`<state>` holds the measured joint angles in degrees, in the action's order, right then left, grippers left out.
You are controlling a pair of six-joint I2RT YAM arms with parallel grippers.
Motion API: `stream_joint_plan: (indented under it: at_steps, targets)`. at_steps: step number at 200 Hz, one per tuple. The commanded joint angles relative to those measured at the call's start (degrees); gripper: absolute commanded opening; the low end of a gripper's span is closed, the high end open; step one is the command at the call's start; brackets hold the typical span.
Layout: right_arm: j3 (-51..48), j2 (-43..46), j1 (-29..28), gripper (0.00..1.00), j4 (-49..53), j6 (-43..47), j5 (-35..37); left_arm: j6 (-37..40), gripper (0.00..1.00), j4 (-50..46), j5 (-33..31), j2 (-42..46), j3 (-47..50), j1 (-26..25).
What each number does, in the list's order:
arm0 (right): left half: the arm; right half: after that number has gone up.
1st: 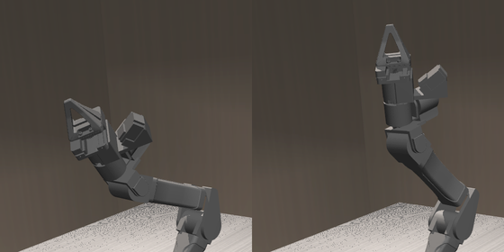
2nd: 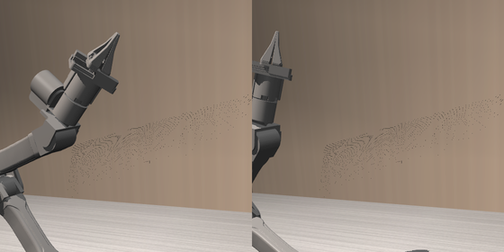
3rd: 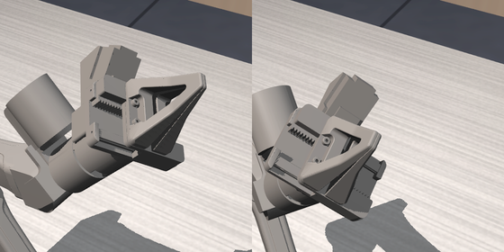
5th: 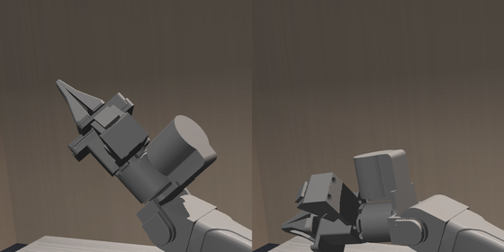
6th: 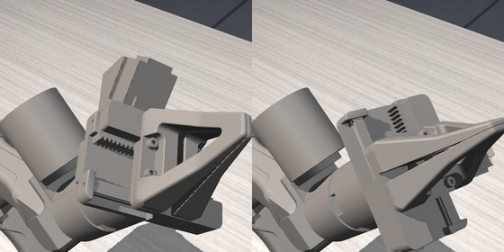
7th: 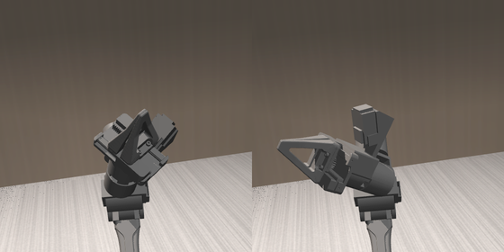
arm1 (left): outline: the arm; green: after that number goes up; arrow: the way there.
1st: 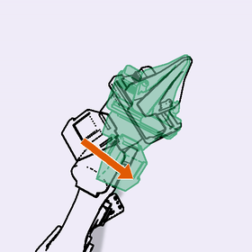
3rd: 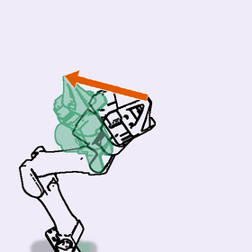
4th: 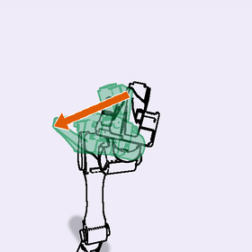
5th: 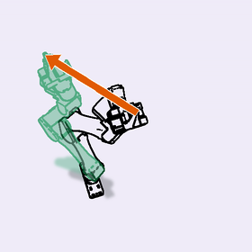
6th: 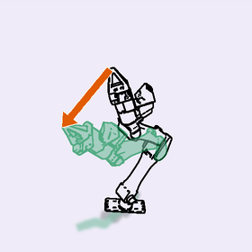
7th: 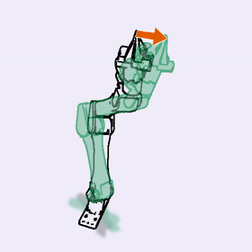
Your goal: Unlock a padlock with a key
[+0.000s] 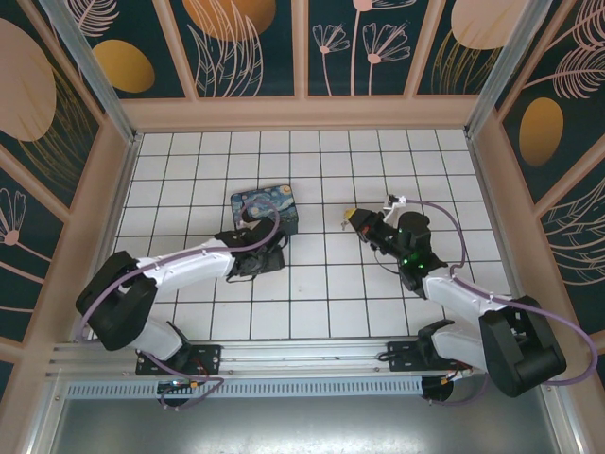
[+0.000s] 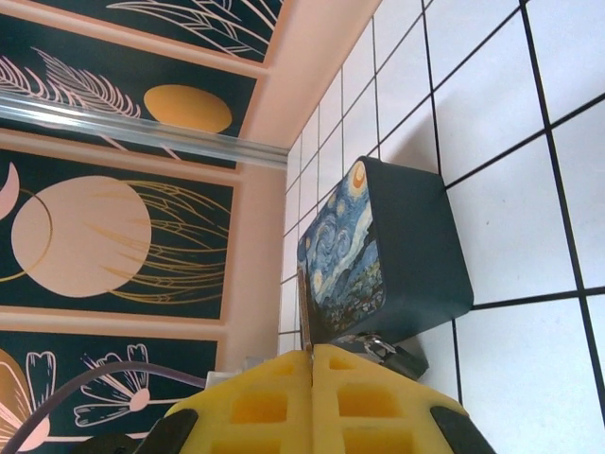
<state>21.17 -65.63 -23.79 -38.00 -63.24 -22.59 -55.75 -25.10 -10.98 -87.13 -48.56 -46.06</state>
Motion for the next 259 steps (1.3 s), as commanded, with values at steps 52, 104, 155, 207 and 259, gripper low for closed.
stream_joint_plan:
  at_steps: [52, 104, 155, 207, 259]
  targets:
    - [-1.6, 2.5, -0.7, 0.00, -0.5, 2.2, -1.0, -4.5, 0.70, 12.4, -8.8, -5.7, -0.8, -0.2]
    - [-2.0, 2.2, -0.7, 0.00, -2.1, 1.8, -1.2, -8.1, 0.62, 13.9, -13.6, -10.6, -1.8, -0.2]
    - [-2.0, 0.2, -0.7, 0.00, -4.5, 1.7, -3.3, -6.8, 0.61, 19.7, -14.0, -13.2, -0.8, -0.2]
    - [-1.8, -2.8, -0.9, 0.00, -8.0, 0.9, -4.4, -7.2, 0.54, 16.5, -15.5, -17.4, -5.3, -0.2]
    - [-2.1, -4.5, -1.5, 0.00, -9.5, 1.2, -5.6, -5.8, 0.38, 14.2, -15.5, -17.6, -6.8, -0.2]
